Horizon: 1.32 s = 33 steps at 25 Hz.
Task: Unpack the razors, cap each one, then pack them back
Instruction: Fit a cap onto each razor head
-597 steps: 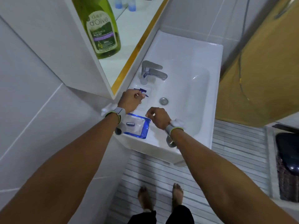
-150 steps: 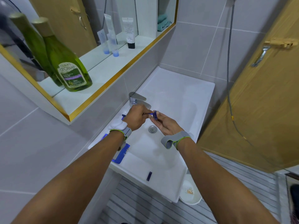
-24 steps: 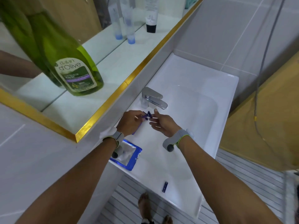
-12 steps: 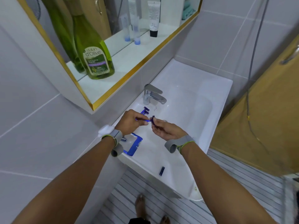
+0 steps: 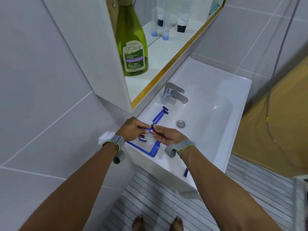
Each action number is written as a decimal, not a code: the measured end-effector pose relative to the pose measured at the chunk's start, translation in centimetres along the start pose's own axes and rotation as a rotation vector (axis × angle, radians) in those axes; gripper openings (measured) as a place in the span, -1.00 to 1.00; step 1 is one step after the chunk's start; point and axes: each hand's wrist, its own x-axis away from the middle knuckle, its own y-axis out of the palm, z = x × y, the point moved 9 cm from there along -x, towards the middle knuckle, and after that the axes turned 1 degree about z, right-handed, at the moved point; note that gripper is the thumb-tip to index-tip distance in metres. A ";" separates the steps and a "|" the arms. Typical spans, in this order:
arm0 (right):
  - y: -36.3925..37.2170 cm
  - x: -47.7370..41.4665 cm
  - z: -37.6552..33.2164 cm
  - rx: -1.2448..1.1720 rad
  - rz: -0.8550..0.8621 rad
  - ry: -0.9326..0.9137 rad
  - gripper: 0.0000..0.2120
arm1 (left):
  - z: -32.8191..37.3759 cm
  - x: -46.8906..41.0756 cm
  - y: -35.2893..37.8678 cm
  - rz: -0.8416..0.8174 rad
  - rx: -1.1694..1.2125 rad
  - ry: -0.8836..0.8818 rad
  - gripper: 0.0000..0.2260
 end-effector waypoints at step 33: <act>-15.4 9.6 4.2 1.382 0.816 -0.089 -0.59 | 8.4 -0.6 11.1 -0.151 0.109 0.236 -0.88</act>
